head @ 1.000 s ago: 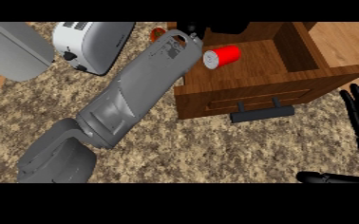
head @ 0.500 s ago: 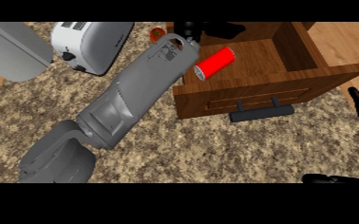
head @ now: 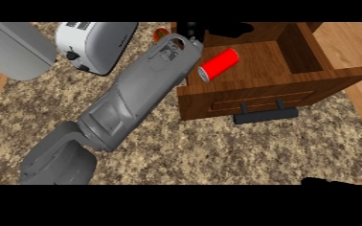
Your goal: Pick up the can, place it into the drawer and close the drawer
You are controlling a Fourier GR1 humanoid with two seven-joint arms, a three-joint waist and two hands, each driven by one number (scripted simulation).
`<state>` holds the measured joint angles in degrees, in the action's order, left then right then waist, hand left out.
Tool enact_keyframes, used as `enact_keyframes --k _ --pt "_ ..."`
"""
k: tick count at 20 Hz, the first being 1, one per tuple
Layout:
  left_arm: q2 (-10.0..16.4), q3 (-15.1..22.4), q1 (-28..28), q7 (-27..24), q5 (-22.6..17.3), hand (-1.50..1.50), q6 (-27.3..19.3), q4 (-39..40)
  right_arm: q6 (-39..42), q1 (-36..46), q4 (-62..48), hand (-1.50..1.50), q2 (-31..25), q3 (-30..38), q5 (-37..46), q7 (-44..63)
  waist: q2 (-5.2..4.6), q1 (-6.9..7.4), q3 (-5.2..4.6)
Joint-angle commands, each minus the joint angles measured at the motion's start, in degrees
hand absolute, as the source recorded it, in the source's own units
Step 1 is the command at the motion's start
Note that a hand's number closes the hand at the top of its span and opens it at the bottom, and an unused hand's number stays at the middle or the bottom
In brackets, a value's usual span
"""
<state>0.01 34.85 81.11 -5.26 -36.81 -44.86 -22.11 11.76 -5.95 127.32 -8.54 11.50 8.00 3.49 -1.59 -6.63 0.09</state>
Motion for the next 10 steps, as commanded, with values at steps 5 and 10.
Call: enact_keyframes --k 5,10 --pt "0.0 -0.9 0.3 -2.8 -3.8 -1.5 -1.8 -2.3 -1.2 2.6 -0.1 -1.5 -2.7 -4.7 13.1 -2.9 0.38 2.06 -0.03" --pt "0.0 1.2 0.5 -1.9 -4.0 -1.5 -4.4 -3.4 -2.4 3.6 -3.9 -1.5 -6.4 -7.3 24.7 -5.3 0.74 3.16 -0.02"
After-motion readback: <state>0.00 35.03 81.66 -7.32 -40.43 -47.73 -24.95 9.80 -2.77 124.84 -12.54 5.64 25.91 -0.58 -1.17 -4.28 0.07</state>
